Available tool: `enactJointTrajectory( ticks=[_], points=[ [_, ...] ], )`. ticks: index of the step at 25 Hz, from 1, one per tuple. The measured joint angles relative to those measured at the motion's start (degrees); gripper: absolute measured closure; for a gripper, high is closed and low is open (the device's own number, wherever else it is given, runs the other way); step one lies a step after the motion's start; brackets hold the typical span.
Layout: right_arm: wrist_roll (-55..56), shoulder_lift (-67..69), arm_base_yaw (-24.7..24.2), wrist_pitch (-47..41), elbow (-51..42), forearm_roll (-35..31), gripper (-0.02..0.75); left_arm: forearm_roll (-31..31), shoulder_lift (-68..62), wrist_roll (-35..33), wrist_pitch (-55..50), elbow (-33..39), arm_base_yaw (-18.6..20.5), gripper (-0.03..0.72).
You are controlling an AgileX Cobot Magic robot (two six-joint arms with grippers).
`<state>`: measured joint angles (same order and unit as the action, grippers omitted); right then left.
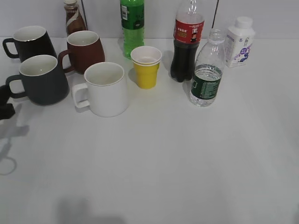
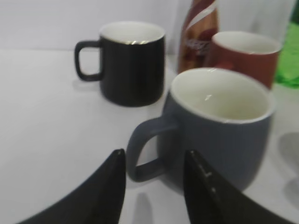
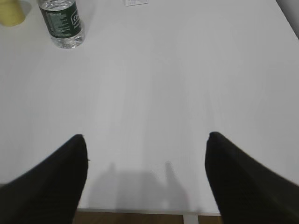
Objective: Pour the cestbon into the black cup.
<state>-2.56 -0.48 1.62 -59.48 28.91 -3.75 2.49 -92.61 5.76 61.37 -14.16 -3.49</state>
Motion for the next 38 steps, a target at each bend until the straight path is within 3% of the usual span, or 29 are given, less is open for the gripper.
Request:
enactJointTrajectory(
  ticks=[6,17,20,24,27,31,35,38],
  points=[
    [0.0,0.0,0.0,0.0,0.0,-0.04,0.15,-1.5,-10.14,-0.36,5.81,-3.52,0.0,0.363],
    [0.05,0.0,0.0,0.0,0.0,-0.11,0.15,-3.76,-16.32,-0.53,3.69,-11.86,0.06,0.379],
    [0.05,0.0,0.0,0.0,0.0,-0.13,0.15,-3.57,-17.03,-0.57,2.21,-14.4,0.38,0.439],
    [0.05,0.0,0.0,0.12,0.0,-1.5,0.15,-1.31,-17.28,-0.98,0.22,-15.51,1.28,0.619],
    [-2.15,2.02,0.0,3.53,0.66,-4.31,0.16,-0.93,-16.64,-1.12,-0.71,-15.51,1.78,0.641],
    [-12.91,10.56,0.0,23.48,1.18,-14.93,0.166,-0.09,-13.34,-1.31,-1.92,-15.28,2.34,0.649],
    [-33.1,24.89,0.0,40.25,2.7,-36.28,0.167,0.1,-8.58,-1.31,-2.06,-14.38,2.7,0.648],
    [-54.64,35.82,0.0,42.16,6.0,-55.8,0.17,1.02,-4.88,-1.31,-2.9,-13.63,2.75,0.65]
  ],
)
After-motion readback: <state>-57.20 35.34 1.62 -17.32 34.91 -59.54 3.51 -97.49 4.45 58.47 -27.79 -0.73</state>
